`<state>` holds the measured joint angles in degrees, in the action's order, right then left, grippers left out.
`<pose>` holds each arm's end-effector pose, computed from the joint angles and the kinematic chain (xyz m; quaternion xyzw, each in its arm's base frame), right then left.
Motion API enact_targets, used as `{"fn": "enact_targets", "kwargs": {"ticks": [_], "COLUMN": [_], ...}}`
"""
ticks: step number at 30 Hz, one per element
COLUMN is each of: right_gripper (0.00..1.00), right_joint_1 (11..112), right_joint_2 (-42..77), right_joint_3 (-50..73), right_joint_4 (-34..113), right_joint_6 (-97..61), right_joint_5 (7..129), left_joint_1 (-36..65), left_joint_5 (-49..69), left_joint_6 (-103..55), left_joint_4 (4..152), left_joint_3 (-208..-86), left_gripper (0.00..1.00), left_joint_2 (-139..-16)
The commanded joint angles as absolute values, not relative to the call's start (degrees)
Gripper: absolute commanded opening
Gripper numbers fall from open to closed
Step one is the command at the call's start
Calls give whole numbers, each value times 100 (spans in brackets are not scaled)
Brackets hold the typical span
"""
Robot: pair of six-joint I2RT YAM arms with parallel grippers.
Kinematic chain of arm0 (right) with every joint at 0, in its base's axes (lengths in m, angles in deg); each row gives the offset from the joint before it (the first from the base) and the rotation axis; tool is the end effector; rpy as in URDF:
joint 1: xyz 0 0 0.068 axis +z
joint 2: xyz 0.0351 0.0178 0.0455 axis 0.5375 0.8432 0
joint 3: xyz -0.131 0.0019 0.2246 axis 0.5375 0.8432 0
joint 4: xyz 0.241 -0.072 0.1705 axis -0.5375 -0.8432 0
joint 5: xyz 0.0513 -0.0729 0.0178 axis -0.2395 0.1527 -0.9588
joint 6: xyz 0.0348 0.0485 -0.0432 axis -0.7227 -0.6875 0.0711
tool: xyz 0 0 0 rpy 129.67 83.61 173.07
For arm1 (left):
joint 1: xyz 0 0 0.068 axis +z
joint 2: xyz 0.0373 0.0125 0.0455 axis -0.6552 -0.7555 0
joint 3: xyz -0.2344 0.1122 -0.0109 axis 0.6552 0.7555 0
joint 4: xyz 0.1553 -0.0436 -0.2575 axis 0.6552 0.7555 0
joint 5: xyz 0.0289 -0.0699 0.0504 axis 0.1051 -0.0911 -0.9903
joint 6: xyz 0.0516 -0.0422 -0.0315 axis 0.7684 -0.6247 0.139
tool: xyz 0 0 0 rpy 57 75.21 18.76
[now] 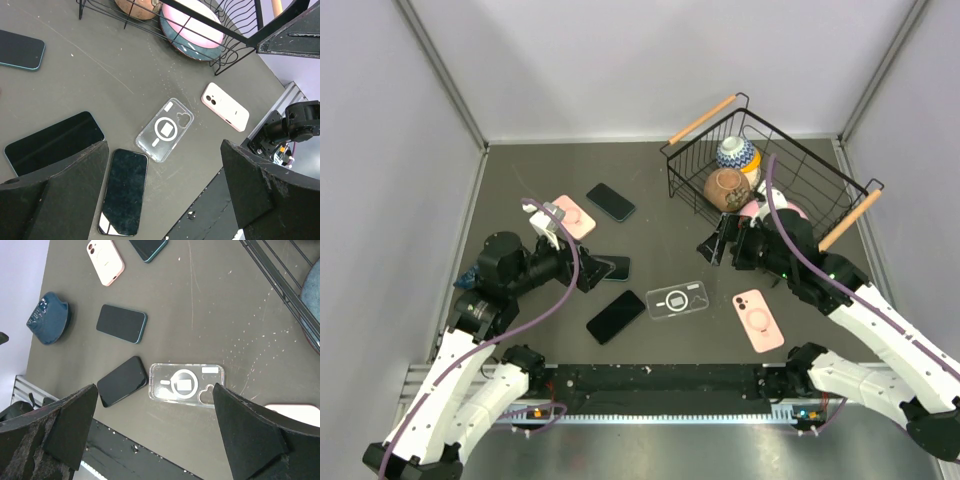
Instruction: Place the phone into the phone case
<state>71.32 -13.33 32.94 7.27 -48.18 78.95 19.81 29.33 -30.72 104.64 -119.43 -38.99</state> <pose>0.2077 0.1623 0.3204 0.0025 0.8607 0.2924 0.4168 0.1950 -0.1059 0.3279 0.1641 0.7725 -0.3745 0.4859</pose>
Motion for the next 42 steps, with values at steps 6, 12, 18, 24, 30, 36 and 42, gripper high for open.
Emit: {"fn": "enact_targets", "kwargs": {"ticks": [6, 12, 18, 24, 30, 36, 42], "right_gripper": [99, 99, 79, 74, 59, 36, 32], "right_joint_1": [7075, 7075, 7478, 8392, 8797, 8964, 9167], "right_joint_2": [-1516, -1394, -981, 65, 768, 1621, 2165], "right_joint_3": [3152, 2924, 2836, 2651, 2844, 2809, 2713], "right_joint_4": [632, 289, 0, -731, -775, -1100, -1100], "right_joint_6": [-4851, -5308, -5958, -7186, -8472, -9456, -9817], "right_joint_5": [8157, 8132, 8279, 9467, 9783, 9731, 9924], "left_joint_1": [1975, 1975, 1975, 1975, 1975, 1975, 1966], "left_joint_5": [2852, 2730, 2308, 1754, 1596, 1394, 1314], "left_joint_6": [-3005, -3032, -3023, -2996, -3005, -3005, -3014], "left_joint_4": [10240, 10240, 10311, 10548, 10583, 10653, 10697], "left_joint_3": [-11939, -11930, -11948, -12027, -12036, -12036, -12062], "left_gripper": [99, 99, 98, 97, 97, 97, 96], "left_joint_2": [-3834, -3781, -3702, -3790, -3773, -3755, -3746]}}
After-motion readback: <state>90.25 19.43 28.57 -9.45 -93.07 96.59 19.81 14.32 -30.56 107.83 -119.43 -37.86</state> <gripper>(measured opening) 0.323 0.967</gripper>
